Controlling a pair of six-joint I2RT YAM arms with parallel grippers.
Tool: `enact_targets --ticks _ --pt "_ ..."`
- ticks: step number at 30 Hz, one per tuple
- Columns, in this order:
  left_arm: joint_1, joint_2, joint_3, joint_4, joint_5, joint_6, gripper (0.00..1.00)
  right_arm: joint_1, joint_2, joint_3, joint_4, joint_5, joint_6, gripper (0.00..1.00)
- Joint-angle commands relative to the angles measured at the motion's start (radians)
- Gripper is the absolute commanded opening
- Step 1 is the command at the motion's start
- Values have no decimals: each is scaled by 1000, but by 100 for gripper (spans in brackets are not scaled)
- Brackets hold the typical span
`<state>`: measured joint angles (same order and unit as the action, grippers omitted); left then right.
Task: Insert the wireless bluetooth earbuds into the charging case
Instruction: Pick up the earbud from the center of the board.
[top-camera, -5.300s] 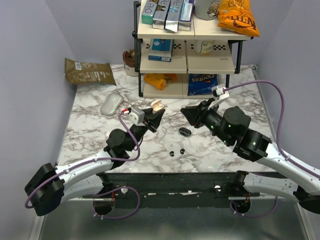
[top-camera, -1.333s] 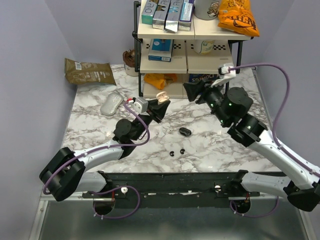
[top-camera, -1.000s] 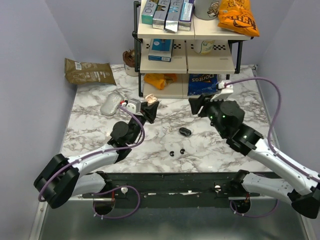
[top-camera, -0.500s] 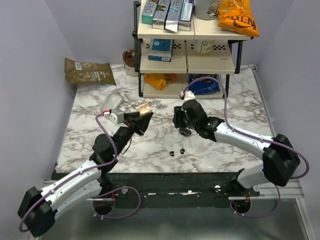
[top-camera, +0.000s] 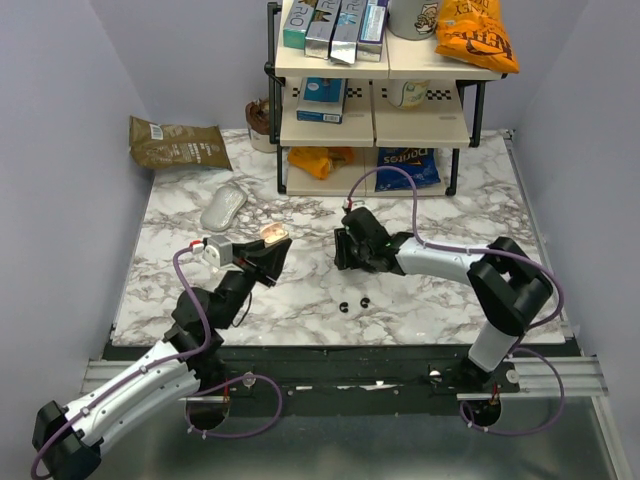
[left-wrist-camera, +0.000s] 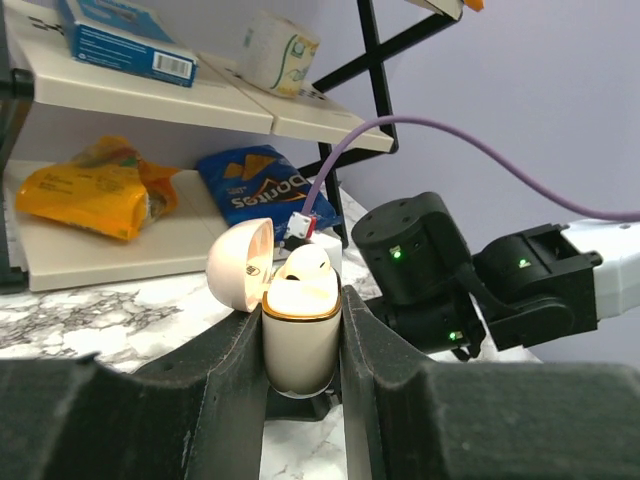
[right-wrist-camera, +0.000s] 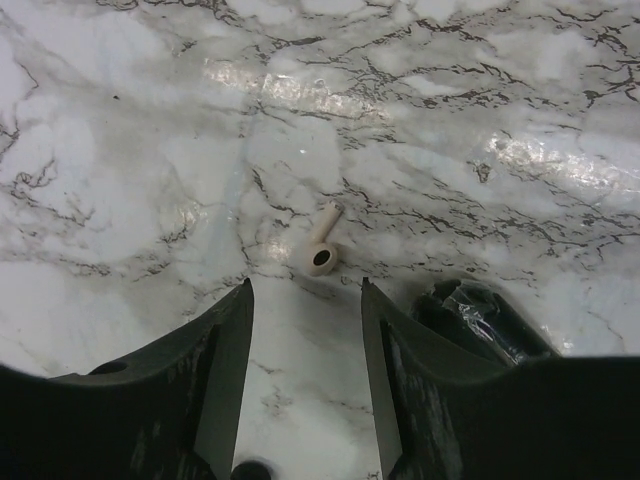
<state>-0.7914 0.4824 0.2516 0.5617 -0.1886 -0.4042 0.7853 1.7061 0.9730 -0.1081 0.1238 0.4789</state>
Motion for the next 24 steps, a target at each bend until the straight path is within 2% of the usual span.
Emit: enact_targets --ticks 1,7,11,15,20,24 --pt "-8 -30 -3 -46 -68 22 0 -3 41 43 -5 10 40 54" --pt "-12 -18 3 -45 -68 22 0 -4 92 70 -4 48 23 50" --pt "-15 -14 14 -52 -69 30 0 -3 125 98 -36 68 -8 40" --pt "-20 -21 14 -57 -72 33 0 -3 130 96 -54 83 -42 36" --pt "-22 -22 17 -57 -71 36 0 -3 107 78 -65 89 -141 17" --pt "-25 -18 17 -40 -68 39 0 3 58 67 -61 4 -307 10"
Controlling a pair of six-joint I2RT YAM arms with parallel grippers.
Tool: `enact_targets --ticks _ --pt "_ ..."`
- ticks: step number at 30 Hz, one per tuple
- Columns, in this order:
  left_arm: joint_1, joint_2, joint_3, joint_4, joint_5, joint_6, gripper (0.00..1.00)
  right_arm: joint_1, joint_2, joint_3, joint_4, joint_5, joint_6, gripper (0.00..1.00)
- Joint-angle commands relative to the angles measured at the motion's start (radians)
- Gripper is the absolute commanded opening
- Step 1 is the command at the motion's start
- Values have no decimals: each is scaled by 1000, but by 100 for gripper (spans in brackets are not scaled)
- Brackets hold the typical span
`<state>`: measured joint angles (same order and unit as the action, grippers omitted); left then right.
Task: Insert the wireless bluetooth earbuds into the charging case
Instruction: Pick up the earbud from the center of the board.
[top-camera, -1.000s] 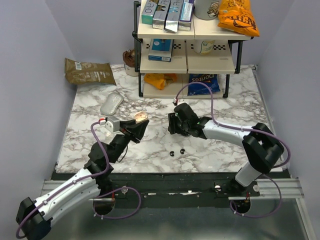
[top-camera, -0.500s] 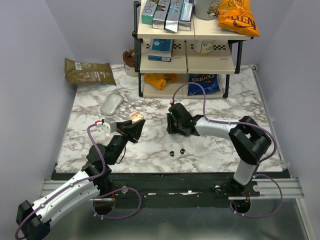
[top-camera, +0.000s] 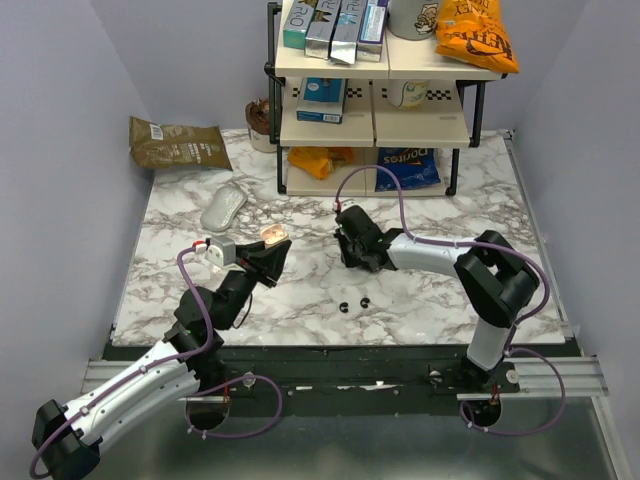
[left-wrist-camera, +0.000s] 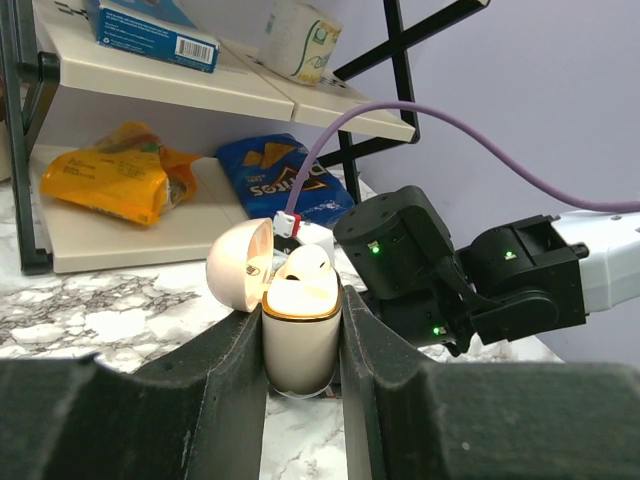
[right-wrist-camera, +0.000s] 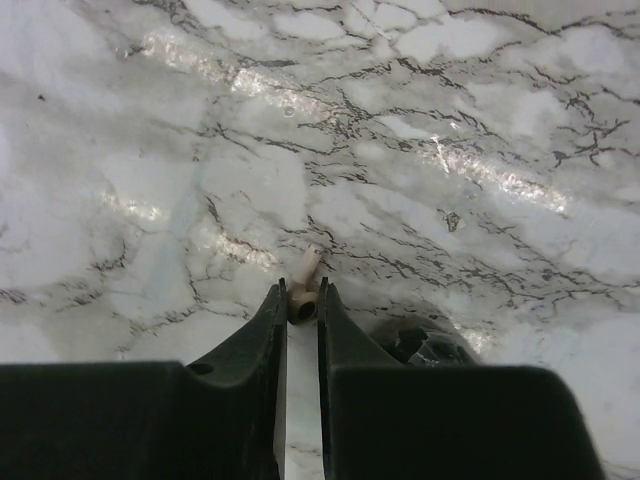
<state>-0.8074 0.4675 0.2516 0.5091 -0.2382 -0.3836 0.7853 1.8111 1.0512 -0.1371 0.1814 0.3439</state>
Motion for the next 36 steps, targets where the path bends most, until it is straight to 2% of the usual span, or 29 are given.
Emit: enact_targets --ticks 1,6,11,14,18,21,26,27,29,32,36 --pt "-9 -3 17 14 -15 20 0 3 -64 -13 -30 -97 -254 10" --pt "-13 -10 8 29 -9 20 0 14 -104 -20 -27 -289 -480 12" --pt "-16 -26 6 34 -6 25 0 15 -50 18 -79 -290 -650 19" --pt "-21 -30 6 34 -4 28 0 14 -15 58 -116 -280 -672 23" --pt "-29 -38 5 28 -6 32 0 15 19 98 -139 -272 -643 42" --pt "-32 -36 2 35 -9 32 0 15 14 107 -127 -252 -603 50" --pt "-35 -40 2 39 -18 35 0 14 -64 92 -58 -186 -470 57" --pt "-36 -41 3 39 -19 35 0 15 -79 84 -47 -124 -432 57" --pt "-36 -41 5 37 -24 37 0 15 -110 82 -39 -57 -245 58" --pt "-36 -40 5 34 -33 35 0 15 -122 87 -96 -13 14 54" --pt "-38 -36 15 26 -35 31 0 14 -148 23 -81 -88 234 43"
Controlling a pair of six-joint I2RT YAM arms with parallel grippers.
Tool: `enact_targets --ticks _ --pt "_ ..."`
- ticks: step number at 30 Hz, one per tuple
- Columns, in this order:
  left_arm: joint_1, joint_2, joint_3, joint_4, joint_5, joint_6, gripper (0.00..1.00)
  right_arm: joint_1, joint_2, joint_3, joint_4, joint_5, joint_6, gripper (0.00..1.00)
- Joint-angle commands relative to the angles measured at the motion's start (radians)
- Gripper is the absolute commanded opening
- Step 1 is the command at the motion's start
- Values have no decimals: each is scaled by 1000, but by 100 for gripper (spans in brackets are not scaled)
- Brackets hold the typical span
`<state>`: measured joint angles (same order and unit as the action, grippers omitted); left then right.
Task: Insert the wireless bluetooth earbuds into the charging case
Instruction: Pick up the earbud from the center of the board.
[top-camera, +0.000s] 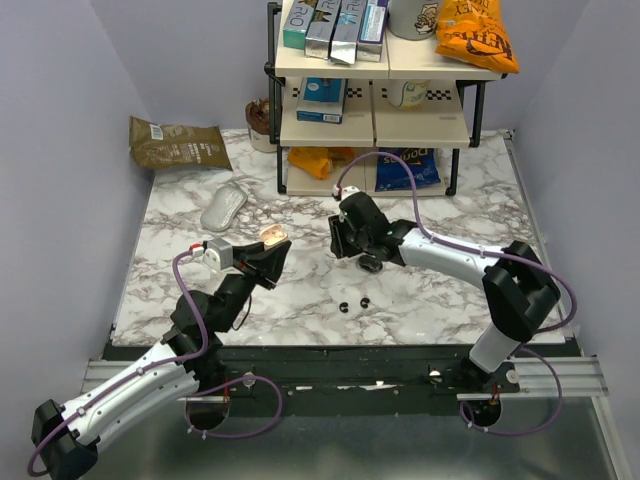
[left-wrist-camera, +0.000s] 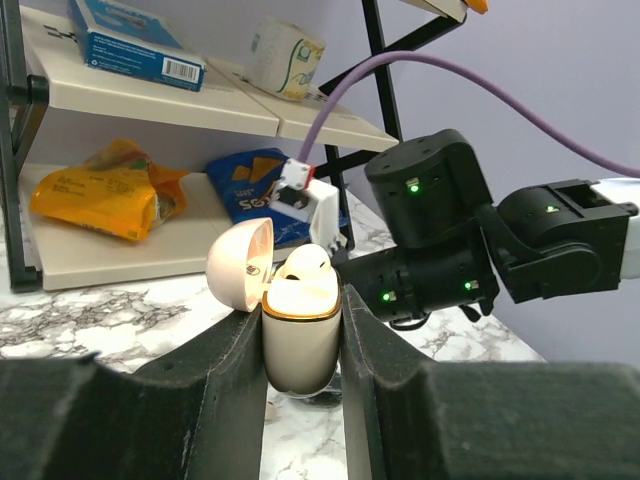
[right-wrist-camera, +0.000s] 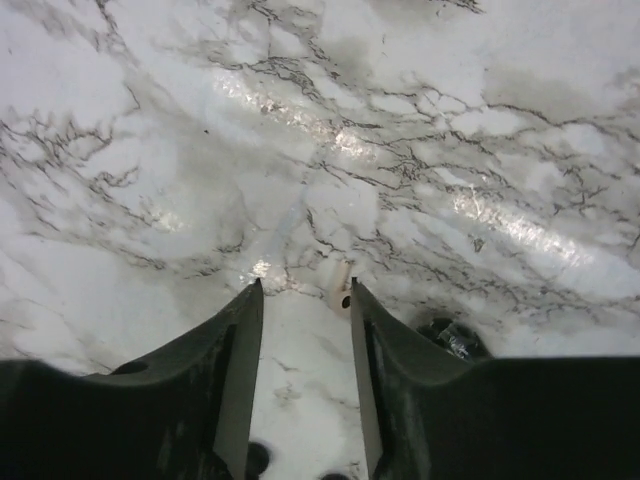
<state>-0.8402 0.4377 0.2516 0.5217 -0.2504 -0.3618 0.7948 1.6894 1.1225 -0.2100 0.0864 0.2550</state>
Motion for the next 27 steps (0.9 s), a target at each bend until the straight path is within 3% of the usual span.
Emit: enact_targets --ticks 1,6,10,27 --pt "-5 -4 17 5 -23 7 0 6 -25 -59 -6 -3 364 41" --pt "-7 1 21 0 -16 1 0 7 -2 -107 12 -56 375 14" --pt "-8 9 20 1 -15 -2 0 7 16 -121 27 -57 353 4" --pt "-11 47 31 8 -23 -2 0 -46 95 -105 18 19 326 1"
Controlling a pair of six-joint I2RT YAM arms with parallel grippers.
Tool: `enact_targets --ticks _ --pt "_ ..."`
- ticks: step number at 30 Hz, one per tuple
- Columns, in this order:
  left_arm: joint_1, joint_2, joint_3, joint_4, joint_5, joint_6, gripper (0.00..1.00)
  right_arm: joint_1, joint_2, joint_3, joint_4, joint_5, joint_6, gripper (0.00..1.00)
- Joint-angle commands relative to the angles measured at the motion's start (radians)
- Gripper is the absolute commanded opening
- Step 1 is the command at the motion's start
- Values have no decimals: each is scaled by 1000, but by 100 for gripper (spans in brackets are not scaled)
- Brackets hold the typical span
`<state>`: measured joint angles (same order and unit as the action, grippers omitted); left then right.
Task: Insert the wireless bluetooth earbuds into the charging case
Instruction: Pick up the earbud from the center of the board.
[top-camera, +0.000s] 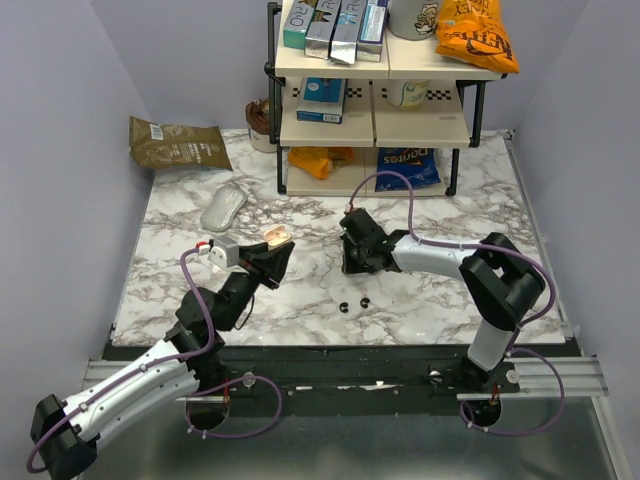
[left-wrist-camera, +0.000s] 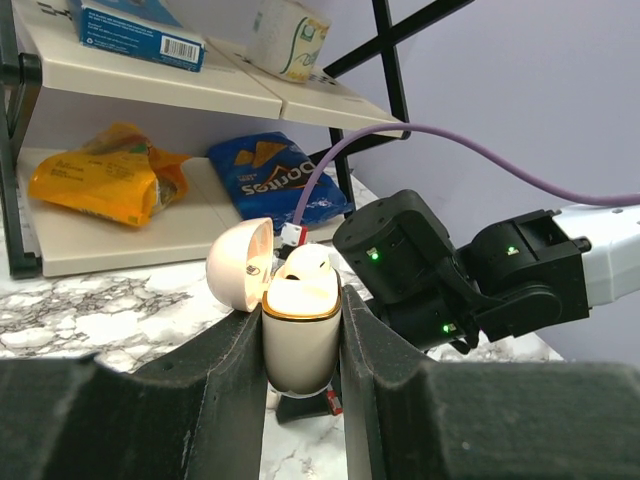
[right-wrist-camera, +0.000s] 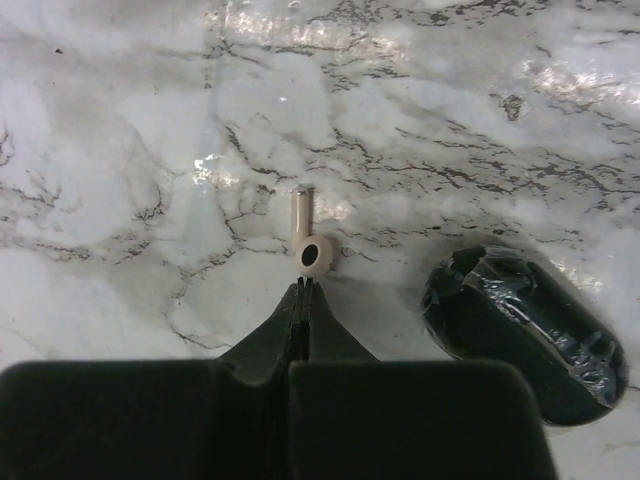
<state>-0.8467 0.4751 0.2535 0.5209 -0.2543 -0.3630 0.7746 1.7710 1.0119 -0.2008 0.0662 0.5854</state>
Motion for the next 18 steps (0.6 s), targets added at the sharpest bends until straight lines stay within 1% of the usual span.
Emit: enact_targets --ticks 1,6,14,18 --pt "-6 14 30 8 -17 -2 0 -31 16 7 11 41 -9 1" --pt "-8 19 33 7 -19 1 0 -60 31 19 17 46 -29 1" --pt "-8 26 29 10 -25 -4 0 -67 56 62 31 32 -55 1" --pt "-8 26 38 -4 -30 1 0 -66 28 64 -17 84 -55 1"
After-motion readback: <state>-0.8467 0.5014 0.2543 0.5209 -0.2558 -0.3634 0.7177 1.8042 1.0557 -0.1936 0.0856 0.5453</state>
